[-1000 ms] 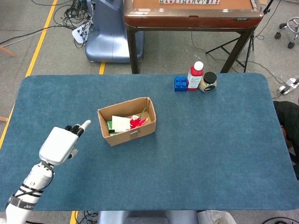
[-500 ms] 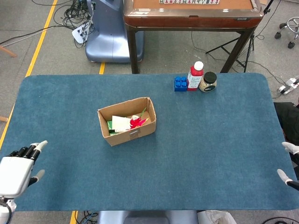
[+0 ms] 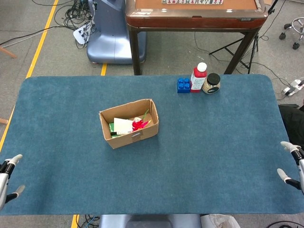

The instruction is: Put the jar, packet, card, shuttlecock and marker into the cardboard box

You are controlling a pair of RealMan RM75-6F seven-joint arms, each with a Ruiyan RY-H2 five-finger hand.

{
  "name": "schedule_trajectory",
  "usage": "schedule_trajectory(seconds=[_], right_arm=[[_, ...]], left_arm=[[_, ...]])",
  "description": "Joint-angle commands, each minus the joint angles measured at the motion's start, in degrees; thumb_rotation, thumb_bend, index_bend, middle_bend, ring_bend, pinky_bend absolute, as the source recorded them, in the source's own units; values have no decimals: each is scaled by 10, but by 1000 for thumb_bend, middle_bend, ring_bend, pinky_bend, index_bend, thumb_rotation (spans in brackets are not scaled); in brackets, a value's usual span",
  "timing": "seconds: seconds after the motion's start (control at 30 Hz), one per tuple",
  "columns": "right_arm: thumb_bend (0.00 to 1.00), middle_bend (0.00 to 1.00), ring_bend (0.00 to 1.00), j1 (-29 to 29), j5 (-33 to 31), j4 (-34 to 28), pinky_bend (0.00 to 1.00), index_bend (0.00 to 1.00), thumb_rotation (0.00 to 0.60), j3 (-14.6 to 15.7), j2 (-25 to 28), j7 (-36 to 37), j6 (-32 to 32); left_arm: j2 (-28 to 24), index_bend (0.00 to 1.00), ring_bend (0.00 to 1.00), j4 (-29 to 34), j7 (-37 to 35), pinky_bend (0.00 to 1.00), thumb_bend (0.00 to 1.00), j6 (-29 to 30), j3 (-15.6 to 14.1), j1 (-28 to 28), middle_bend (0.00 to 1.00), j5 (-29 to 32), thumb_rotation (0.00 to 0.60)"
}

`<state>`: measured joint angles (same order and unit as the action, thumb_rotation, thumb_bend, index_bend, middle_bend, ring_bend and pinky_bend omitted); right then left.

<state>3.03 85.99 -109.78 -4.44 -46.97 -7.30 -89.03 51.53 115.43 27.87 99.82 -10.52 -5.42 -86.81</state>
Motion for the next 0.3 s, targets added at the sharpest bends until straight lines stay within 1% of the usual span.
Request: schedule_trajectory(seconds=[0.03,0.1,0.17,0.3], right_arm=[[191,351,262,-4,-13,3,392,257,600,-3,1,1,6],[191,351,262,-7,-19,4,392,257,600,-4,0,-2,10],[191,352,262,-11,-25,4,392,257,600,-4,-1,-4,17],[191,351,262,-19,-32,5,392,257,600,-3,-3,-9,31]], left_arm=[[7,236,424,-38,-38,598,67,-24,12,8,336,30,600],[7,240,424,-47,-46,598,67,-41,16,8,336,38,600],[12,244,423,-60,-55,599,66,-41,25,9,337,35,600],[18,250,423,-70,-62,598,67,-52,34,13,337,39,600]])
